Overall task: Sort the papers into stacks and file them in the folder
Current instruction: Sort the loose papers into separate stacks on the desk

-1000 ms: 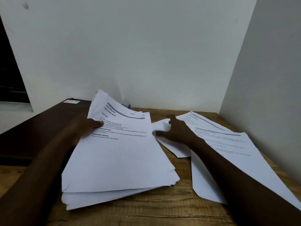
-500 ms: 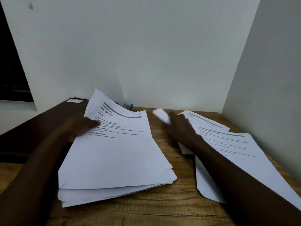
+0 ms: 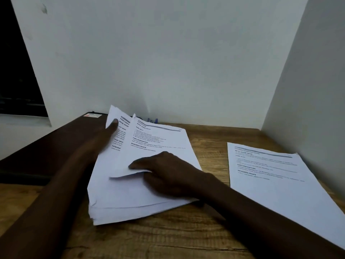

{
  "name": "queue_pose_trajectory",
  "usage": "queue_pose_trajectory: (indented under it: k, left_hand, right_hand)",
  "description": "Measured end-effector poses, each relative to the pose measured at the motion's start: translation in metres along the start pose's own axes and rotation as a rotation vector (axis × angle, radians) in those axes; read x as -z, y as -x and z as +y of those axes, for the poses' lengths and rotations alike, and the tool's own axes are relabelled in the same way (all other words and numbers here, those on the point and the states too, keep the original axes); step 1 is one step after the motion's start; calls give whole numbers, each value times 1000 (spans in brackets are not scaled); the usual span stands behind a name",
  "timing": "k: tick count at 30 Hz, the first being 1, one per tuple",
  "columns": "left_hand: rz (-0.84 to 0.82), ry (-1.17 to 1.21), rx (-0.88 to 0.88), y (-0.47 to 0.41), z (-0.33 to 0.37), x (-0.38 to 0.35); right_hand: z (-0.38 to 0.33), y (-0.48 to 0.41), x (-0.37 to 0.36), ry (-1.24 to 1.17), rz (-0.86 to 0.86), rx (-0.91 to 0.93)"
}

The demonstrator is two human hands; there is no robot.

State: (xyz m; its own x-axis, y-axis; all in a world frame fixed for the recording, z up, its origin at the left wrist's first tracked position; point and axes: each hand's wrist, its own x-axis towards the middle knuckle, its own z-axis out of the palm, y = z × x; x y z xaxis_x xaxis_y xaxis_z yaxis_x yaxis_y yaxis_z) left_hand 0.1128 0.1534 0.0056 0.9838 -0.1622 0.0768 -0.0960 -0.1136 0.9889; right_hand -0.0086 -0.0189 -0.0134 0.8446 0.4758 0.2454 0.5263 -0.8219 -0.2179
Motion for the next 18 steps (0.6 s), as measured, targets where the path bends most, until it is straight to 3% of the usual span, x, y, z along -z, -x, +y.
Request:
queue_pose_trajectory:
  k: [4, 8, 10, 13, 16, 18]
  left_hand:
    - [-180, -63, -40, 2, -8, 6]
    - [-170, -94, -64, -2, -9, 10]
    - [-187, -67, -24, -4, -9, 11]
    - [-176, 44, 102, -8, -7, 13]
    - [-187, 158, 76, -6, -1, 11]
    - [-191, 189, 26, -2, 2, 6]
  right_hand:
    - [-7, 1, -3, -74, 1, 60]
    - [-7, 1, -3, -136, 17, 26]
    - [-1, 1, 6, -261, 142, -96]
    - [26, -2, 23, -301, 491, -351]
    - [58, 5, 38, -531, 503, -772]
    - [71, 15, 39, -857, 432, -823]
